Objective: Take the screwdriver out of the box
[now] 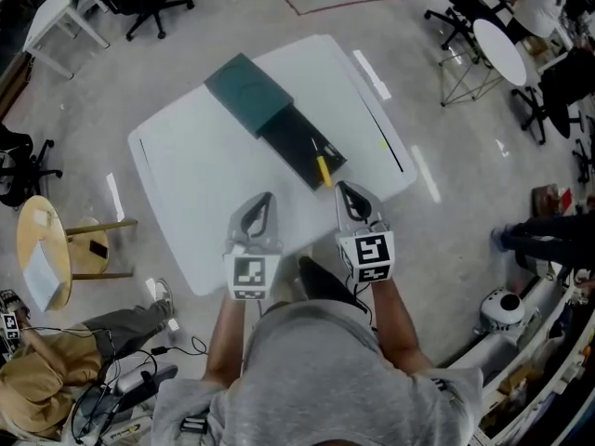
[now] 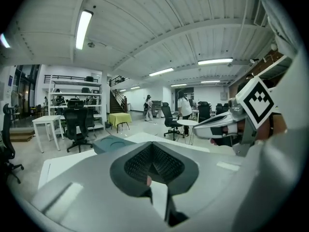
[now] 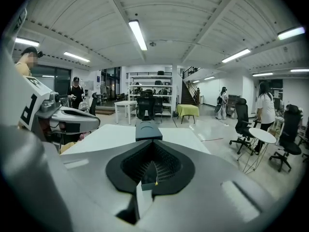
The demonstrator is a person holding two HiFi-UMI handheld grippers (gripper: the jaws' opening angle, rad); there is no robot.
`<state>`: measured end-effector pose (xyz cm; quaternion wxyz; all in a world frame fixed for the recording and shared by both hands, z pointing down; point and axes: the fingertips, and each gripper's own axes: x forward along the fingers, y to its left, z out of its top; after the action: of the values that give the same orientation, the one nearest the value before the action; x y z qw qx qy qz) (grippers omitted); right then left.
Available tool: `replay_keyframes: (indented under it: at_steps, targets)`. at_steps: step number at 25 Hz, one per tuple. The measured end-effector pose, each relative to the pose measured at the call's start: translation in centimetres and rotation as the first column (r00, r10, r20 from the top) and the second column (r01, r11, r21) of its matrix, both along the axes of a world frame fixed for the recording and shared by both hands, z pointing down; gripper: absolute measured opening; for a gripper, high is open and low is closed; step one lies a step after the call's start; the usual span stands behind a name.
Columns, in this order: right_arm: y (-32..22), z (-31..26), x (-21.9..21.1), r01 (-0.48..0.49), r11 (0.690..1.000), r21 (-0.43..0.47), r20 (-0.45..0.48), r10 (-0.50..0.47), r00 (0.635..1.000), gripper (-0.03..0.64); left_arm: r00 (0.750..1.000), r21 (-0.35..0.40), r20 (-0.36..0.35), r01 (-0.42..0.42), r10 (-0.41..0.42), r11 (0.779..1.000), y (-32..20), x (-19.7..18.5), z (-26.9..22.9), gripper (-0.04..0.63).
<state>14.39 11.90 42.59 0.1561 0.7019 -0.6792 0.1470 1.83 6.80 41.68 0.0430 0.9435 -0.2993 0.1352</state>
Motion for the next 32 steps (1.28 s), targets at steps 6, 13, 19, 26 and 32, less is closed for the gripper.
replay_keyframes:
  at_steps: [6, 13, 19, 26, 32]
  targets:
    - [-2.4, 4.0, 1.6, 0.021, 0.996, -0.081, 0.041, -0.018, 0.999, 0.004, 0.999, -0.059, 0.038, -0.011, 0.014, 0.998, -1.5, 2.5, 3.3, 0.012]
    - [-4.3, 8.5, 2.2, 0.064, 0.984, -0.166, 0.079, -0.052, 0.995, 0.004, 0.997, -0.141, 0.074, 0.005, 0.005, 0.990, -3.1, 3.6, 7.4, 0.012]
    - [-5.1, 11.7, 2.7, 0.074, 0.965, -0.251, 0.100, -0.050, 0.994, 0.005, 0.995, -0.188, 0.100, 0.029, -0.010, 0.982, -3.6, 3.6, 10.0, 0.012]
    - [-6.1, 14.0, 3.1, 0.074, 0.937, -0.342, 0.151, -0.023, 0.988, 0.063, 0.992, -0.211, 0.121, 0.044, -0.019, 0.976, -4.4, 4.2, 10.9, 0.012]
    - [-6.6, 16.2, 3.0, 0.089, 0.900, -0.426, 0.186, -0.009, 0.983, 0.173, 0.990, -0.230, 0.133, 0.066, -0.036, 0.971, -5.1, 4.6, 11.9, 0.012]
